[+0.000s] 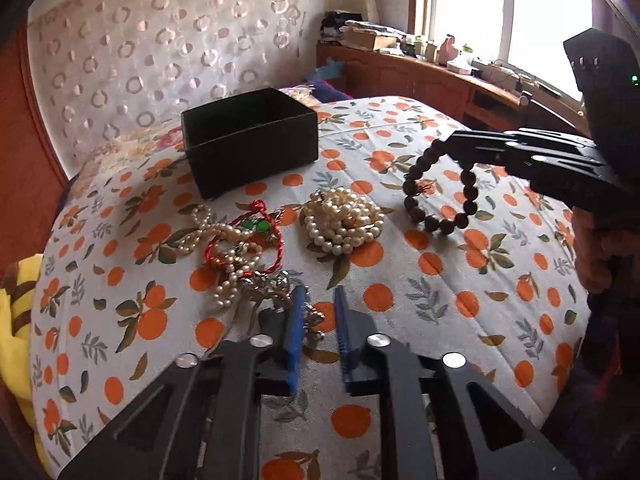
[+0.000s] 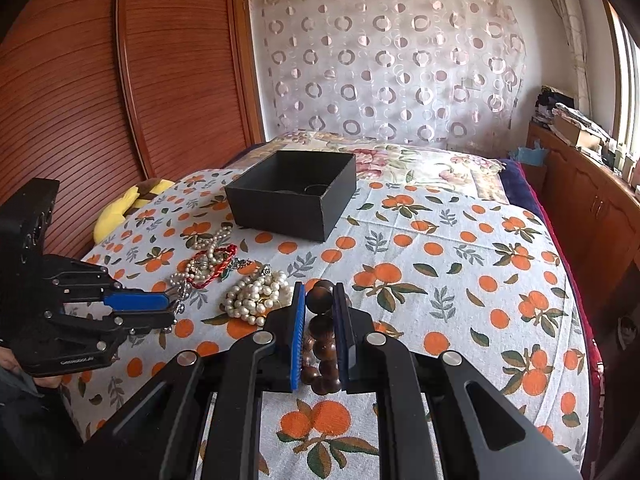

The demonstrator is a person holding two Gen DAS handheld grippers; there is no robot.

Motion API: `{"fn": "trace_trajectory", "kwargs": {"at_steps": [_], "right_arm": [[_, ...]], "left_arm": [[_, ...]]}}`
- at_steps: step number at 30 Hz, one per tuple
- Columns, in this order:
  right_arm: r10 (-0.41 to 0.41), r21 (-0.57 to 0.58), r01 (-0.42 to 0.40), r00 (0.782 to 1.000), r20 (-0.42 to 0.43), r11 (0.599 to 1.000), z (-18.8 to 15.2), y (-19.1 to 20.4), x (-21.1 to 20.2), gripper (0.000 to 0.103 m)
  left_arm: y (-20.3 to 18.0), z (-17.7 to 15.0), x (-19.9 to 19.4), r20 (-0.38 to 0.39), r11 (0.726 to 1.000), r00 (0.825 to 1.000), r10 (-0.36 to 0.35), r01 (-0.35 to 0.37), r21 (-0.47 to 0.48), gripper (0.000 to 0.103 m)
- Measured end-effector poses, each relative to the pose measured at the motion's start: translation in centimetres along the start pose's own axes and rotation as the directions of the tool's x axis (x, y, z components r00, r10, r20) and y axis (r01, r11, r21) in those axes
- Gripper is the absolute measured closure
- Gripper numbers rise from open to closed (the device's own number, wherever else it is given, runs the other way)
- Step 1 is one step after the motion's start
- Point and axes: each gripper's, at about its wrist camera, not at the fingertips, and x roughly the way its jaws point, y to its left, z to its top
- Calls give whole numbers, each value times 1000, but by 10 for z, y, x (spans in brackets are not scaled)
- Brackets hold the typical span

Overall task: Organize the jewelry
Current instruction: 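Grasp the silver hair comb with the left gripper while the right gripper holds the bracelet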

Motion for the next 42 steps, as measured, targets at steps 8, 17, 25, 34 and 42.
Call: {"fn": "trace_trajectory", "kwargs": {"at_steps": [8,17,25,34,42], "right_arm": [[3,-4,-3,1000,-5,1000,3,3,3,88],[3,-4,-3,1000,-7,1000,1,4,5,88],[0,0,0,1000,-8,1000,-2,0,5,88],[1,-1,-1,1000,-9,1000,-2,0,5,88],[1,-3,-1,1000,-11,1000,-2,0,5,88]], "left_arm": [[14,2,-6,18,998,999,50,-49,-49,83],[13,0,17,-45,999,998,53,-53,0,47],[-2,-6,16,-62,1000,998,-14,16,27,46],[-4,-4,12,-40,1000,999,6,-5,29,46],[9,-1,13,-38,1000,999,12,-12,7,46]]}}
